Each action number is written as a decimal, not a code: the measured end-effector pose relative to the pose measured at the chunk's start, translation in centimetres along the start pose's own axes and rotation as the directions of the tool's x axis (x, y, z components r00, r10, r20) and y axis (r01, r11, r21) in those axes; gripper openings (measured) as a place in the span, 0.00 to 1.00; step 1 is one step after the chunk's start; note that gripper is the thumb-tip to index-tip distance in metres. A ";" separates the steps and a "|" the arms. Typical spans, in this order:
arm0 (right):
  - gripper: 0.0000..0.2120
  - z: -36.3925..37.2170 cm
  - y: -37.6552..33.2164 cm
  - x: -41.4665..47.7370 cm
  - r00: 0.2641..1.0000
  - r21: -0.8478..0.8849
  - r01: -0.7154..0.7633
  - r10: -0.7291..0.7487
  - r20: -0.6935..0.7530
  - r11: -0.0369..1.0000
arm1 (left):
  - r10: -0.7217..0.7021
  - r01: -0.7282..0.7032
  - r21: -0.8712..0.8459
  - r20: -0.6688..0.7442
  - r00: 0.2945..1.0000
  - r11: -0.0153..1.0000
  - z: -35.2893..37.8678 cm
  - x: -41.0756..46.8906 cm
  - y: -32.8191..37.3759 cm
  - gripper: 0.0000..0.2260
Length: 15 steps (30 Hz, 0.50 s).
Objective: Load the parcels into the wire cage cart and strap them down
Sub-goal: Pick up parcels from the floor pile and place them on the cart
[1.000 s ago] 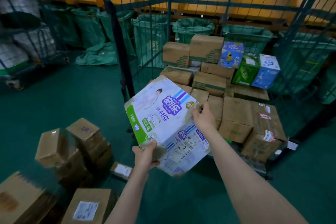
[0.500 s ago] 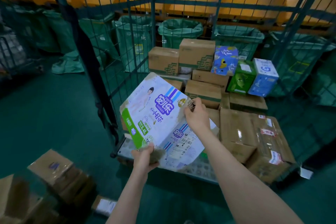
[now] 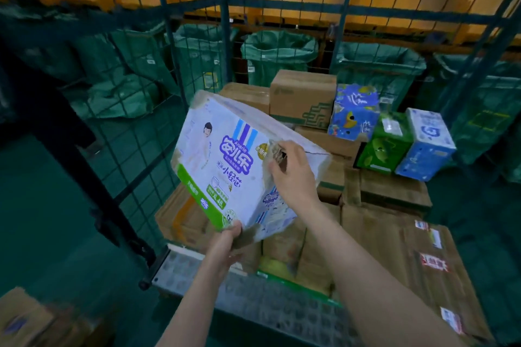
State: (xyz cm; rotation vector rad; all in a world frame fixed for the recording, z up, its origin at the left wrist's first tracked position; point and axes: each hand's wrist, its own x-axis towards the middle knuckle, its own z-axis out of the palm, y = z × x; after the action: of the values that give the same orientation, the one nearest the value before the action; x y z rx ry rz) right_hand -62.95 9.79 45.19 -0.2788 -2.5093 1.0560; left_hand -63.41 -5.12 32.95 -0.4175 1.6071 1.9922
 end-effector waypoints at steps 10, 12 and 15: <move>0.21 3.4 3.3 11.6 0.991 -0.066 0.105 -0.099 0.088 0.992 | -0.075 0.060 0.194 0.068 0.995 0.979 3.4 13.0 5.5 0.41; 0.20 5.0 4.0 15.3 0.990 -0.079 0.115 -0.108 0.088 0.990 | -0.089 0.085 0.194 0.014 0.996 0.977 4.1 17.1 7.0 0.33; 0.20 6.8 5.3 19.2 0.985 -0.104 0.120 -0.106 0.134 0.987 | -0.104 0.101 0.203 0.005 0.995 0.974 5.1 21.4 8.1 0.23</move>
State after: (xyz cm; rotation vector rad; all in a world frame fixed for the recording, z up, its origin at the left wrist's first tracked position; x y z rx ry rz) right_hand -83.03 15.50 42.55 -0.1013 -2.6687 0.9174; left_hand -84.95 3.32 28.82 -0.3972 1.7224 1.7314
